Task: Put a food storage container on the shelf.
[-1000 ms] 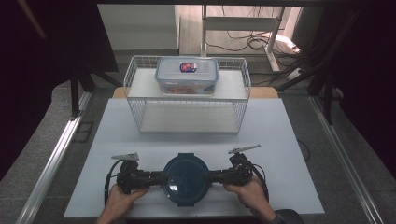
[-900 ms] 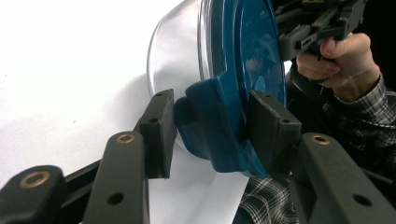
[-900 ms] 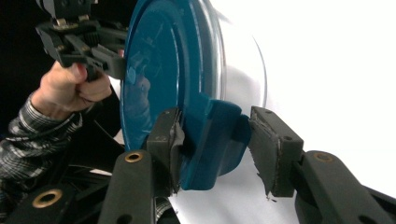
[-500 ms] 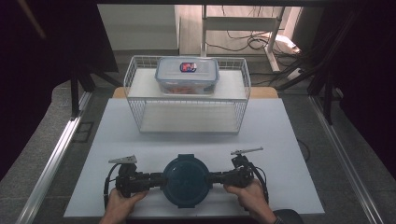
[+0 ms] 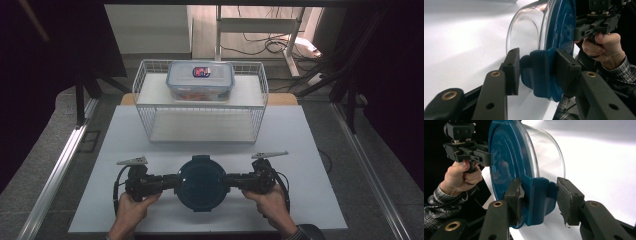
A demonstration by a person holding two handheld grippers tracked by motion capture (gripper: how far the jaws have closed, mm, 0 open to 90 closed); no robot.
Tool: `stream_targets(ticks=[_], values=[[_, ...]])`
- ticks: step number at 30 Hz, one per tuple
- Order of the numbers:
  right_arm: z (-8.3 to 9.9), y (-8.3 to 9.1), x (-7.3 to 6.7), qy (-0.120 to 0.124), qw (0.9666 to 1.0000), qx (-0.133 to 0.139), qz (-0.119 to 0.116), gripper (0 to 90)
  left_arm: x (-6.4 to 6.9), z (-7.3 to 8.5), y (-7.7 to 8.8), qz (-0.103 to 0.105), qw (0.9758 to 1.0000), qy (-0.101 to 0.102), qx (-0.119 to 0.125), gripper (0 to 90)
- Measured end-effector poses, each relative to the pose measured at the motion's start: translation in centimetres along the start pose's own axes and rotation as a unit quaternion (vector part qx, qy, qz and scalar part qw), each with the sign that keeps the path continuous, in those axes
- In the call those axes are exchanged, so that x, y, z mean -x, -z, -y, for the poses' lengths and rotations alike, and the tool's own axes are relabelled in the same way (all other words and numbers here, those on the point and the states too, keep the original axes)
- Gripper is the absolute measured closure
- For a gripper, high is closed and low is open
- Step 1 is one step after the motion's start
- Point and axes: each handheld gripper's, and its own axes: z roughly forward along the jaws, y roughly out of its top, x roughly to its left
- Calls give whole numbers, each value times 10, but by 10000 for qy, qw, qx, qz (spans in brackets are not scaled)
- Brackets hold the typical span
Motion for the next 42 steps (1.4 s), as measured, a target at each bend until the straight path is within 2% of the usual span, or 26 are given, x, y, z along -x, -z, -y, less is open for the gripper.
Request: stream_targets(ticks=[5,15,28,42], values=[[-13,4,-4,210,9997,83,40,569,4,-13,3,-89,9999,-111,67,580],[-49,14,-13,513,9982,264,133,569,10,-48,11,-132,9991,-299,271,579],[-93,28,-25,741,9958,524,132,568,22,-95,24,-223,9975,-495,446,579],[-137,39,-34,861,9935,732,133,567,31,-142,36,-289,9957,-642,596,579]])
